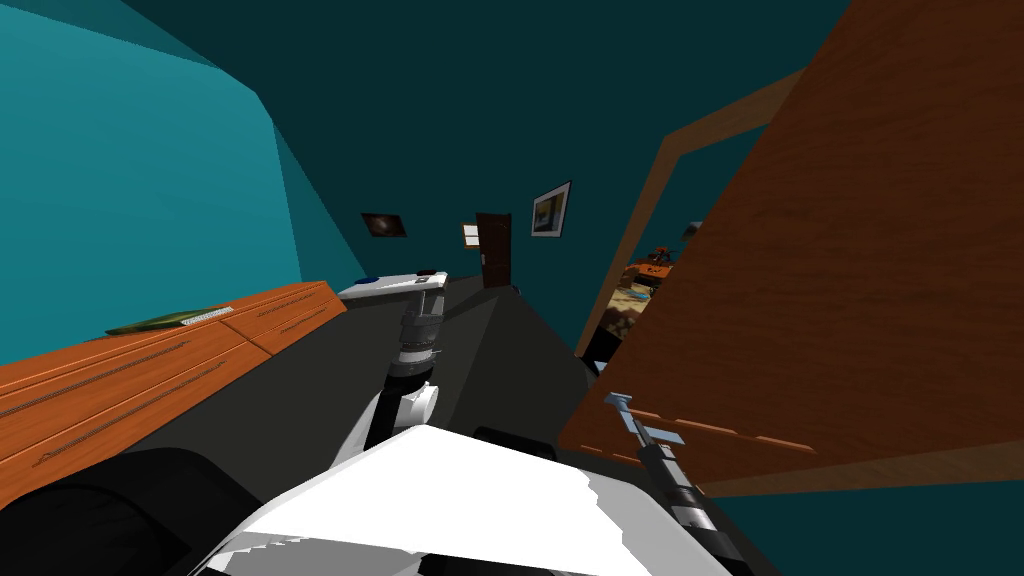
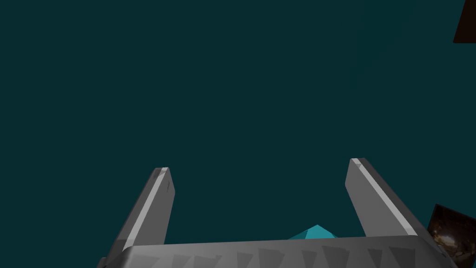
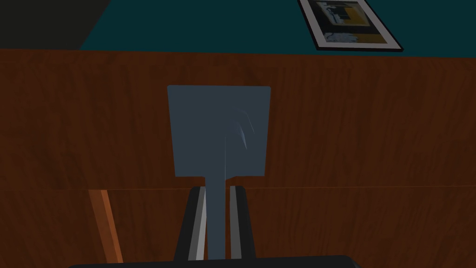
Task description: Pull the door open
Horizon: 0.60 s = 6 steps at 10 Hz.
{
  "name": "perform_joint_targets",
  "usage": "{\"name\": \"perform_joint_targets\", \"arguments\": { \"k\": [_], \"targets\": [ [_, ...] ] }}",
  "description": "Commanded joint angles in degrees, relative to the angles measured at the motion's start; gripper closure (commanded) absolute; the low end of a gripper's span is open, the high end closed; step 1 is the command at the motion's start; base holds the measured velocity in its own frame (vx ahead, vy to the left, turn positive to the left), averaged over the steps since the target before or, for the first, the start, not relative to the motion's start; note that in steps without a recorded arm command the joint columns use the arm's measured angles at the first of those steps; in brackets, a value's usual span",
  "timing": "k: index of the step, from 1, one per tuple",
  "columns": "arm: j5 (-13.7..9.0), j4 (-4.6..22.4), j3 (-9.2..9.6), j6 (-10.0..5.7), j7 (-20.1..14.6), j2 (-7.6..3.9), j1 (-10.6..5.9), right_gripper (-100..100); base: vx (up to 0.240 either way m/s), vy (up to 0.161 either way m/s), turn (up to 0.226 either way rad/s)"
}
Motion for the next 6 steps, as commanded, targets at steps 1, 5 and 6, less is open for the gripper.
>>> {"name": "perform_joint_targets", "arguments": {
  "k": [1,5,6],
  "targets": [
    [0.1,0.2,0.12,-0.24,0.0,0.09,-0.03,100,0.0,0.0,0.0],
    [0.1,0.2,0.12,-0.24,0.0,0.09,-0.03,100,0.0,0.001,0.002],
    [0.1,0.2,0.12,-0.24,0.0,0.09,-0.03,100,0.0,0.0,0.0]
  ]
}}
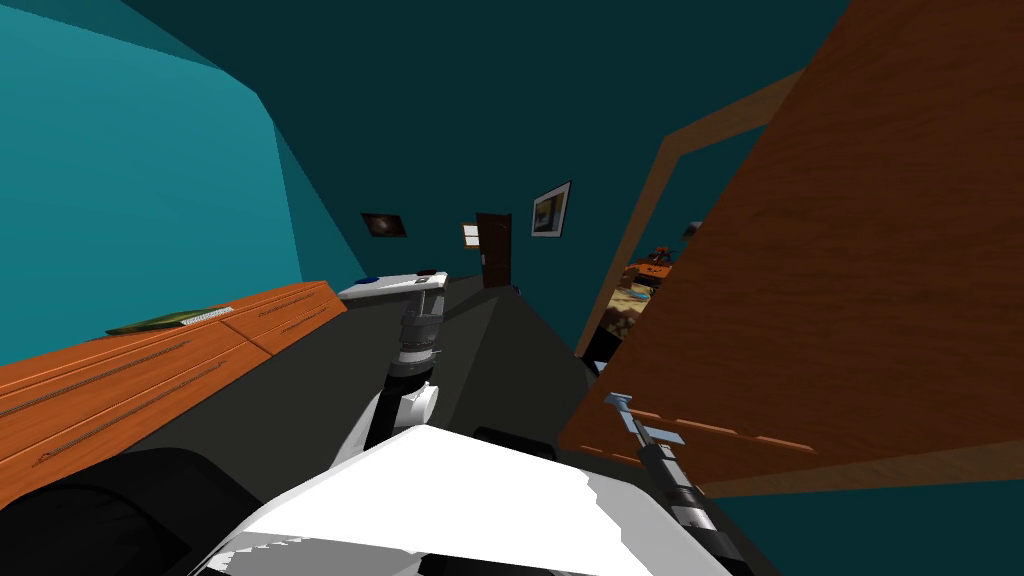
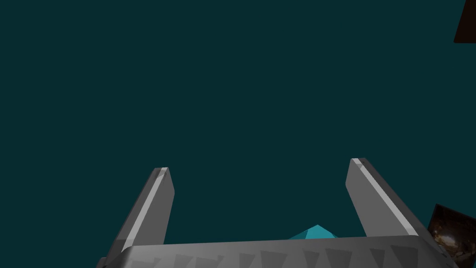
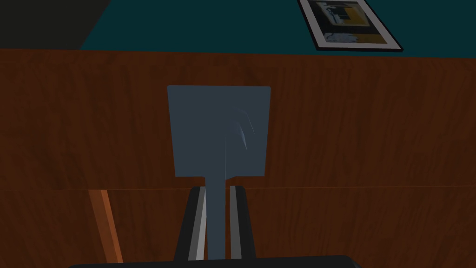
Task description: Pull the door open
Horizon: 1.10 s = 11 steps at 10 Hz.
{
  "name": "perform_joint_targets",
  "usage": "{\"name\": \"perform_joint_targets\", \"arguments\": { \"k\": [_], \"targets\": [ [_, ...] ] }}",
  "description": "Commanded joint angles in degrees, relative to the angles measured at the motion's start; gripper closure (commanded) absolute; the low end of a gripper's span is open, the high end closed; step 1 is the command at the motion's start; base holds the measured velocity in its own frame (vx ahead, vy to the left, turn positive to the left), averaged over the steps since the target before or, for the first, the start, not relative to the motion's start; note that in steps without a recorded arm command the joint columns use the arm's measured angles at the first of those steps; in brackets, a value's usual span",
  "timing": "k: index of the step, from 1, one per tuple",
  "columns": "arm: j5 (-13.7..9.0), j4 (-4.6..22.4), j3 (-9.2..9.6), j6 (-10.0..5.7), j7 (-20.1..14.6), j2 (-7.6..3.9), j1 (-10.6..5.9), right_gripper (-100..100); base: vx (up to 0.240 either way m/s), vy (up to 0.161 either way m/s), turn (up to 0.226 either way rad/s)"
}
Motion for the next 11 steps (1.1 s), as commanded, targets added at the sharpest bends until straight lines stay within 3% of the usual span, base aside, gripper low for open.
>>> {"name": "perform_joint_targets", "arguments": {
  "k": [1,2,11],
  "targets": [
    [0.1,-0.1,0.08,-0.12,0.0,0.08,0.13,100,-0.001,0.007,0.019],
    [0.0,0.5,0.04,-0.71,-0.1,-0.06,0.11,100,-0.001,0.007,0.019],
    [0.0,0.5,0.04,-0.71,-0.1,-0.06,0.11,100,0.0,0.001,0.003]
  ]
}}
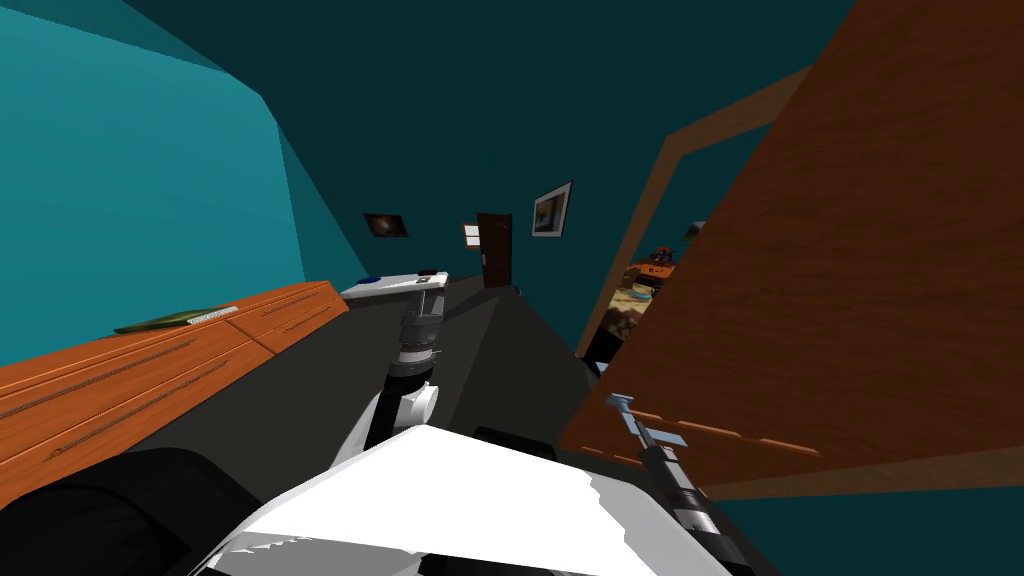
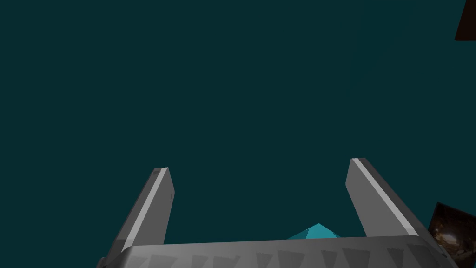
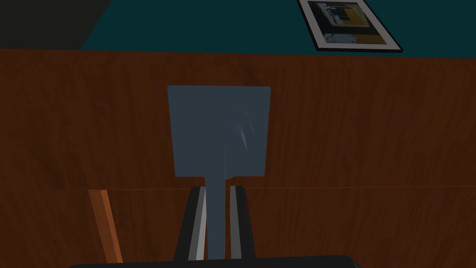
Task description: Pull the door open
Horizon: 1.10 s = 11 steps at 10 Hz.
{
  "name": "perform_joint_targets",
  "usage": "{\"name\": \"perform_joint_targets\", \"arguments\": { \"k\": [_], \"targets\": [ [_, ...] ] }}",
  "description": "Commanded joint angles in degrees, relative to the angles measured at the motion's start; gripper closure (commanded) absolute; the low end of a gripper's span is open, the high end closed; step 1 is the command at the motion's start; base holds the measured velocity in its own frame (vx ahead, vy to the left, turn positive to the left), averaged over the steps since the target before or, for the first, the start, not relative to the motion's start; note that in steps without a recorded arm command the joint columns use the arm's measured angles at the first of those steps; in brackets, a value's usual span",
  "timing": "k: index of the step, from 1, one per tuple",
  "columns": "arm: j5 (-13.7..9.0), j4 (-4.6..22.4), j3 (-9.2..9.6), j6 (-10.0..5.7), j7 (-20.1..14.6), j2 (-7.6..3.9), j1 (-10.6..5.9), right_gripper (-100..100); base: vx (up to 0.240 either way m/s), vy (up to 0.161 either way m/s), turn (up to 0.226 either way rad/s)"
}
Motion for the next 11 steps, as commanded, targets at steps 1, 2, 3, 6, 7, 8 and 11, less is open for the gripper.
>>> {"name": "perform_joint_targets", "arguments": {
  "k": [1,2,3,6,7,8,11],
  "targets": [
    [0.0,0.3,0.09,-0.61,-0.1,-0.02,0.18,100,0.0,0.005,0.014],
    [0.0,0.3,0.09,-0.61,-0.1,-0.02,0.18,100,0.0,0.0,0.0],
    [0.0,0.3,0.09,-0.61,-0.1,-0.02,0.18,100,0.0,0.004,0.012],
    [0.0,0.3,0.09,-0.61,-0.1,-0.02,0.18,100,0.0,-0.002,-0.005],
    [0.0,0.3,0.09,-0.61,-0.1,-0.02,0.18,100,0.0,0.004,0.01],
    [0.0,0.3,0.09,-0.61,-0.1,-0.02,0.18,100,0.0,0.0,0.0],
    [0.0,0.5,0.05,-0.85,-0.1,-0.15,0.3,100,0.0,0.0,0.0]
  ]
}}
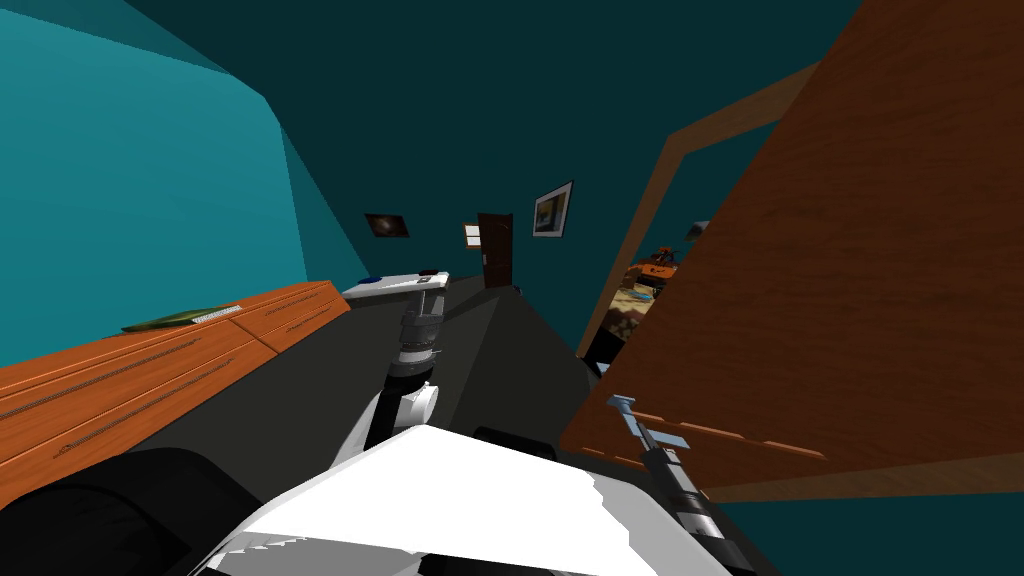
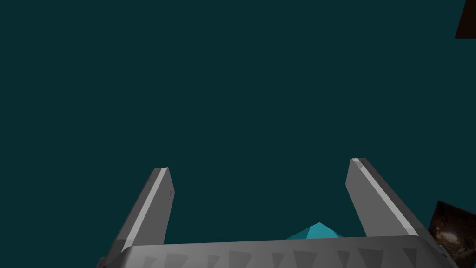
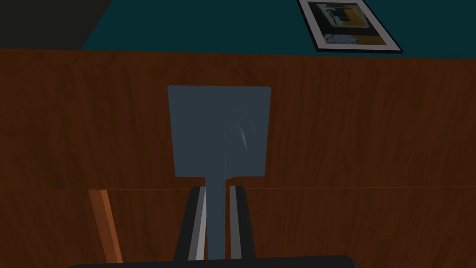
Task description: Pull the door open
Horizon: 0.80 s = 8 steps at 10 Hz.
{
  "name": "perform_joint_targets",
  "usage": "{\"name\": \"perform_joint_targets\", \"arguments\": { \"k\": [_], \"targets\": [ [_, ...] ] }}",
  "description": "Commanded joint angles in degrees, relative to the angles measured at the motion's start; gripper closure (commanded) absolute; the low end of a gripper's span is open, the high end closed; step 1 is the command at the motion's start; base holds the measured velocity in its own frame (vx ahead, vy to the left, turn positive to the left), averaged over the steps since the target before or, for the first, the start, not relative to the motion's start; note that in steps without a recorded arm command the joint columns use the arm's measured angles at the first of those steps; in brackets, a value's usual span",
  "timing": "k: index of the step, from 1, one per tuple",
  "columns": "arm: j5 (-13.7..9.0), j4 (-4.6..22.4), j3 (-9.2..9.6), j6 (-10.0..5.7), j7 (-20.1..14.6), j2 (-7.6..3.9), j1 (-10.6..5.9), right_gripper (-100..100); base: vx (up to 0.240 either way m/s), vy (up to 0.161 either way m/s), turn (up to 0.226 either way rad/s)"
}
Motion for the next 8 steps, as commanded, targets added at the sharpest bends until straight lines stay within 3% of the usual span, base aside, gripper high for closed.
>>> {"name": "perform_joint_targets", "arguments": {
  "k": [1,8],
  "targets": [
    [0.1,-0.1,0.11,-0.26,0.0,0.05,0.17,100,0.0,0.0,0.0],
    [0.1,-0.1,0.11,-0.26,0.0,0.05,0.17,100,0.0,-0.001,-0.002]
  ]
}}
